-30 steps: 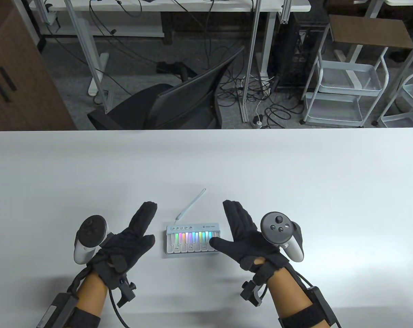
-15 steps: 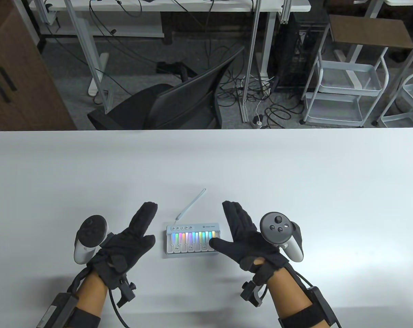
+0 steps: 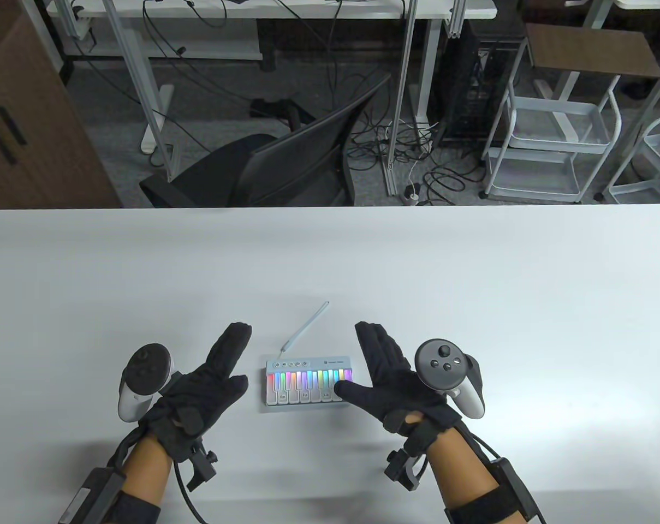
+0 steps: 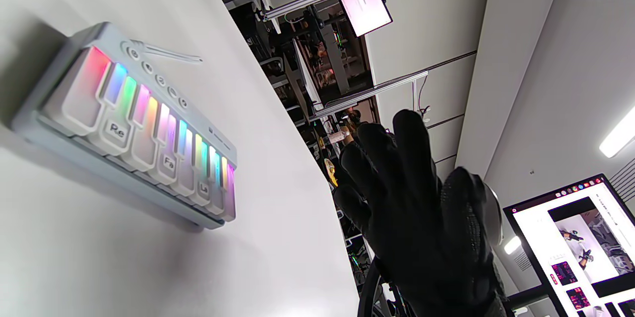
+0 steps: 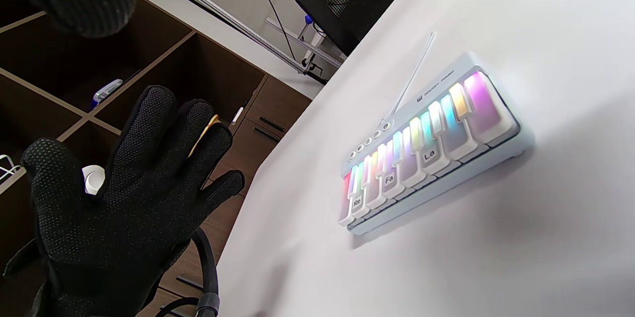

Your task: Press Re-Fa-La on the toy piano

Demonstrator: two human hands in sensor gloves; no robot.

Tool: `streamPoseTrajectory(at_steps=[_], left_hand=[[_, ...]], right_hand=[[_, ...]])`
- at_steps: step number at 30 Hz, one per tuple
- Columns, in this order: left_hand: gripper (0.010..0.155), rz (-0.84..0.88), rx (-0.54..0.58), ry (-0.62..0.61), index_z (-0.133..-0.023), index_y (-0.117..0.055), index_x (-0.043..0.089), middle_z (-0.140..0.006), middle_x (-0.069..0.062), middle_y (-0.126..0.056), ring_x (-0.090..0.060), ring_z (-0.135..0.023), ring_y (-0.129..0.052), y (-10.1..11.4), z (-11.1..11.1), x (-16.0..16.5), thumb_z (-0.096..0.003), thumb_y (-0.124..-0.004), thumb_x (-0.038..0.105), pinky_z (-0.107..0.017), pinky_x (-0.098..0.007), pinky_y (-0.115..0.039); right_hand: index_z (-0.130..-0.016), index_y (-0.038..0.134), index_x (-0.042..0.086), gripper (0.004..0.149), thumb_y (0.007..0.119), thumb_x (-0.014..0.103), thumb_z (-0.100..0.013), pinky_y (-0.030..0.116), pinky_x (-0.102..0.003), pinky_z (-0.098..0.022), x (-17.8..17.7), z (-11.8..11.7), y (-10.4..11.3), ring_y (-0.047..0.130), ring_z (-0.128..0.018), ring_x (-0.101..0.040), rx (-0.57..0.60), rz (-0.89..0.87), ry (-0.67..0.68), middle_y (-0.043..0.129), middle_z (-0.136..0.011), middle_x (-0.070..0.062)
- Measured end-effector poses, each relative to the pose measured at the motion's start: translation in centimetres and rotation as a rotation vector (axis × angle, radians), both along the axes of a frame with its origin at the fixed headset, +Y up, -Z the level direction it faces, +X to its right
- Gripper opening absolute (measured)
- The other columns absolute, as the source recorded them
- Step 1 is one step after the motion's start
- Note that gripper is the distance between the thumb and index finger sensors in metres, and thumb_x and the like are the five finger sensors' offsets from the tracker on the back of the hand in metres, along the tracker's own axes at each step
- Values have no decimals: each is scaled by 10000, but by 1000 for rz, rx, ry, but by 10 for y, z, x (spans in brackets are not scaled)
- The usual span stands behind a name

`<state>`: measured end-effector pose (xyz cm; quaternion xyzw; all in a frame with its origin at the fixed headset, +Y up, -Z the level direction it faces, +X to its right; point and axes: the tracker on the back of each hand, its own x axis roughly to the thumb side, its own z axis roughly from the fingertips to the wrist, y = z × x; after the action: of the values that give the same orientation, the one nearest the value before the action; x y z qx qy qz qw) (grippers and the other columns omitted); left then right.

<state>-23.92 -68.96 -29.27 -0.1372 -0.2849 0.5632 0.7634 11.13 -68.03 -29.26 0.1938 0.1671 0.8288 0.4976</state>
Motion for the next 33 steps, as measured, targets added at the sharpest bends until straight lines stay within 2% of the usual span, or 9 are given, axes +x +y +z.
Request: streamPoseTrajectory(at_steps=[10, 16, 21, 24, 28, 33], left_hand=[[924, -3, -1, -3, -1142, -183, 354, -1176, -31, -21, -393, -1098, 39, 0, 0, 0, -478, -635, 810, -630, -705, -74], [922, 3, 3, 1, -1142, -185, 354, -1177, -30, -22, -391, -1099, 38, 0, 0, -1, -479, -635, 809, -630, -705, -75], [923, 11, 7, 5, -1143, -187, 352, -1177, -33, -26, -393, -1098, 37, 1, 0, -2, -478, -636, 809, -630, -705, -76], [923, 11, 7, 6, -1143, -189, 352, -1177, -33, -26, -392, -1099, 36, 1, 0, -2, -478, -638, 809, -630, -706, -76], [922, 13, 9, 7, -1142, -189, 351, -1177, -31, -26, -392, -1099, 37, 1, 0, -3, -479, -637, 808, -631, -705, -77], [922, 12, 10, 6, -1143, -190, 351, -1177, -33, -25, -393, -1098, 37, 1, 0, -4, -479, -636, 809, -630, -705, -76]], right_hand=[[-1065, 153, 357, 973, 823, 699, -447, 146, -699, -668, -2, 0, 0, 97, -1076, -455, -13, -11, -7, 77, -1131, -62], [-1077, 197, 347, 949, 826, 688, -452, 177, -696, -677, -10, -3, 16, 163, -1078, -460, 10, -9, -24, 123, -1139, -71], [-1096, 328, 312, 873, 846, 627, -468, 191, -688, -680, -34, -12, 39, 217, -1079, -467, 105, 165, -33, 198, -1144, -83], [-1094, 415, 291, 817, 849, 599, -474, 201, -691, -679, -57, -16, 45, 247, -1079, -467, 166, 288, -3, 261, -1146, -91], [-1084, 483, 287, 774, 857, 582, -473, 199, -695, -677, -91, -17, 37, 258, -1082, -462, 227, 461, 63, 298, -1146, -86], [-1073, 526, 288, 745, 865, 567, -472, 189, -697, -676, -121, -16, 7, 256, -1084, -458, 203, 618, 156, 304, -1148, -79]])
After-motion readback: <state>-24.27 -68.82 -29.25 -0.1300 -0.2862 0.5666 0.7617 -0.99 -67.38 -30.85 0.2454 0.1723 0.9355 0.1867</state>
